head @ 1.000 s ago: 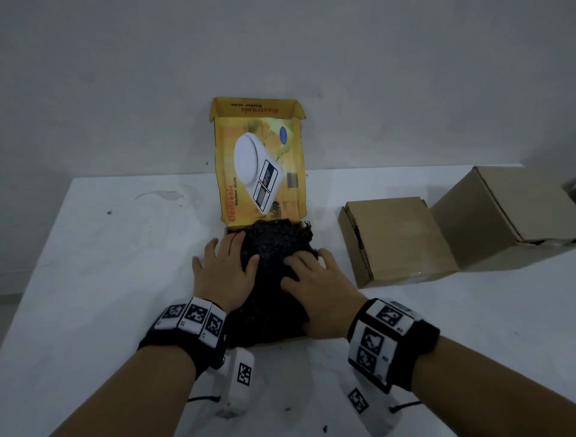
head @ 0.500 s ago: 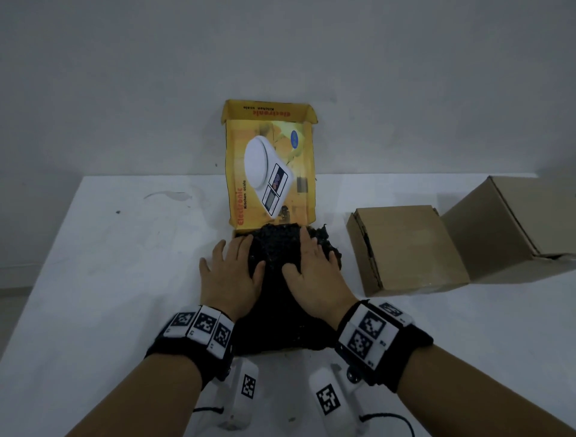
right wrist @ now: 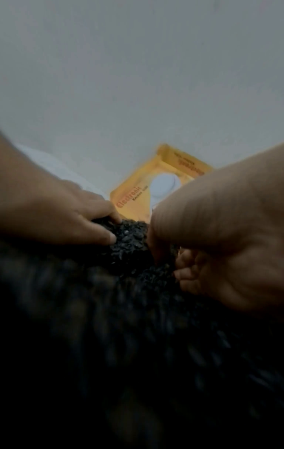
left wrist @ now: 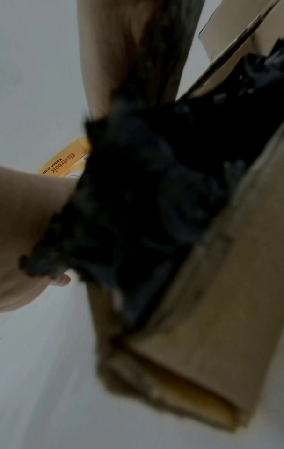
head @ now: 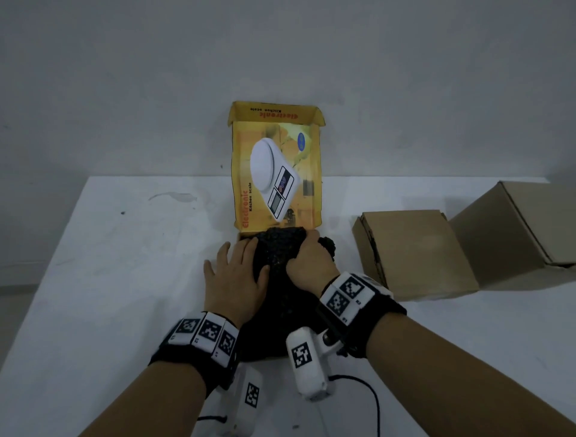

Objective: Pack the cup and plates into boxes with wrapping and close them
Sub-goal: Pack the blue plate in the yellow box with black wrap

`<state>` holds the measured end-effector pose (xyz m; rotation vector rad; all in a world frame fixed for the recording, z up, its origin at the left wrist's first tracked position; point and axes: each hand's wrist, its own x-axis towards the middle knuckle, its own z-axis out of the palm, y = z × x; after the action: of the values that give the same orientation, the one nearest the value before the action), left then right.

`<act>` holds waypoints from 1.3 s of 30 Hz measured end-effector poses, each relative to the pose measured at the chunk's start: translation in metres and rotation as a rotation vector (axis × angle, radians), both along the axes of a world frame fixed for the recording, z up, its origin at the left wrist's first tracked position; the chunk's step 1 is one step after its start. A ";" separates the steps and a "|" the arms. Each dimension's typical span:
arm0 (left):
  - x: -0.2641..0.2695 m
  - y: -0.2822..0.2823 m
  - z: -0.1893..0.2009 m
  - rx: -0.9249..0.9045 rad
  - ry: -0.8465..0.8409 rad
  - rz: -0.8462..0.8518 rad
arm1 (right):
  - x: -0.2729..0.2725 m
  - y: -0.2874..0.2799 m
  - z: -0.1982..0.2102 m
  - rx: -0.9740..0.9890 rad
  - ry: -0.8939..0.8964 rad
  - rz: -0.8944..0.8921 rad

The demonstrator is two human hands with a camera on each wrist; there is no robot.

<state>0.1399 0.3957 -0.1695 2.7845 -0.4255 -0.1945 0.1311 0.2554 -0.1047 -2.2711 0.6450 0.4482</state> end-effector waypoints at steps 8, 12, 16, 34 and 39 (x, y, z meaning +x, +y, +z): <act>0.000 0.000 0.000 -0.004 -0.001 0.001 | -0.022 -0.002 0.003 -0.644 -0.064 0.427; -0.001 -0.002 -0.002 0.001 -0.008 0.015 | -0.036 -0.015 0.010 -0.548 0.081 0.381; -0.003 -0.005 -0.002 0.058 -0.023 0.021 | -0.044 -0.015 0.014 -0.468 0.003 0.445; 0.003 -0.007 0.011 -0.090 0.151 0.087 | -0.055 -0.018 0.002 -0.830 0.012 0.863; 0.019 0.005 0.025 -0.397 0.429 0.086 | -0.048 -0.030 0.004 -0.670 0.152 0.924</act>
<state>0.1592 0.4005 -0.1448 2.2827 -0.2073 -0.6020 0.0833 0.2253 -0.1008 -3.1276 -0.3094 0.9469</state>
